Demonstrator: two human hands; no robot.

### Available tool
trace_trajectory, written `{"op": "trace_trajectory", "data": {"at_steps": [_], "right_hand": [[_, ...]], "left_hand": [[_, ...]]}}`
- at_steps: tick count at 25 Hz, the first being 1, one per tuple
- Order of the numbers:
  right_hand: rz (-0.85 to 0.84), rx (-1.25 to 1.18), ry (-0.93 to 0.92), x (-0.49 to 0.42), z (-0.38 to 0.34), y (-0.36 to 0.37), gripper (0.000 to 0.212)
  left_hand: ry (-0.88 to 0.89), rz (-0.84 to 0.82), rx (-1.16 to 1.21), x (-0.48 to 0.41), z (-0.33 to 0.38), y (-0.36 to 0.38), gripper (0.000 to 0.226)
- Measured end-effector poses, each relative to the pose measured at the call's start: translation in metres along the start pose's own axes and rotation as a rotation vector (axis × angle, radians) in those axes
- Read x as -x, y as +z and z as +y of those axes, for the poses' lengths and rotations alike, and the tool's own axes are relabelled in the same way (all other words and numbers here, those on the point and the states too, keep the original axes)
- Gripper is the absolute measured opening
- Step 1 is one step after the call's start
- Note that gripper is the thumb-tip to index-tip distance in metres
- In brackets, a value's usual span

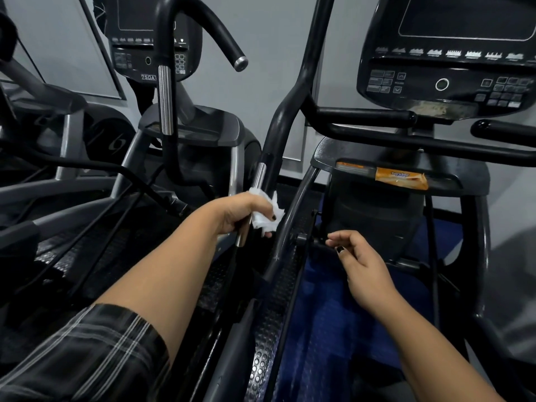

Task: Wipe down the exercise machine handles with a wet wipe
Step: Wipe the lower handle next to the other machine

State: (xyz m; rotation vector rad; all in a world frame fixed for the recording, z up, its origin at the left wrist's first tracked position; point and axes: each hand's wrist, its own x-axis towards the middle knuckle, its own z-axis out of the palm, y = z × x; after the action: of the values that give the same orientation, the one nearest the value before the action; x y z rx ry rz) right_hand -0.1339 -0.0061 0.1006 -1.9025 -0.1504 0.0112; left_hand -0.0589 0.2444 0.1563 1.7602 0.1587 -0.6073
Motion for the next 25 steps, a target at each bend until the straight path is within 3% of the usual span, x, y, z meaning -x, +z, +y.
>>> {"op": "trace_trajectory", "data": {"at_steps": [3, 6, 9, 10, 11, 12, 14, 16, 21, 23, 25], "right_hand": [[-0.008, -0.002, -0.01, 0.004, -0.002, 0.003, 0.036], [-0.02, 0.002, -0.009, 0.004, -0.002, 0.008, 0.035], [-0.031, 0.003, -0.006, -0.001, -0.003, 0.012, 0.035], [-0.029, 0.0, -0.008, -0.005, -0.003, 0.012, 0.036], [-0.026, -0.004, -0.011, -0.008, -0.004, 0.012, 0.036], [-0.022, -0.007, -0.015, -0.011, -0.005, 0.013, 0.036], [-0.019, -0.014, -0.026, -0.018, -0.007, 0.015, 0.036], [-0.027, -0.012, -0.027, -0.022, -0.008, 0.017, 0.037], [-0.014, -0.002, -0.04, -0.023, -0.006, 0.016, 0.038], [0.007, 0.003, -0.036, -0.021, -0.006, 0.012, 0.039], [0.018, 0.008, -0.043, -0.017, -0.006, 0.008, 0.039]], "left_hand": [[-0.03, 0.058, -0.076, 0.011, -0.029, 0.008, 0.034], [0.006, 0.106, -0.161, 0.025, -0.05, 0.016, 0.001], [0.051, 0.251, -0.114, 0.035, -0.063, 0.032, 0.033], [0.085, 0.376, -0.111, 0.035, -0.07, 0.04, 0.034], [0.11, 0.543, -0.175, 0.035, -0.078, 0.048, 0.019], [0.113, 0.699, -0.337, 0.034, -0.082, 0.056, 0.017], [0.102, 0.864, -0.753, 0.028, -0.083, 0.065, 0.054], [0.195, 0.963, -0.87, 0.017, -0.063, 0.064, 0.072], [0.272, 1.039, -0.782, -0.016, 0.031, 0.047, 0.042], [0.265, 0.969, -0.667, -0.024, 0.061, 0.036, 0.03], [0.254, 0.78, -0.514, -0.029, 0.076, 0.022, 0.027]]}}
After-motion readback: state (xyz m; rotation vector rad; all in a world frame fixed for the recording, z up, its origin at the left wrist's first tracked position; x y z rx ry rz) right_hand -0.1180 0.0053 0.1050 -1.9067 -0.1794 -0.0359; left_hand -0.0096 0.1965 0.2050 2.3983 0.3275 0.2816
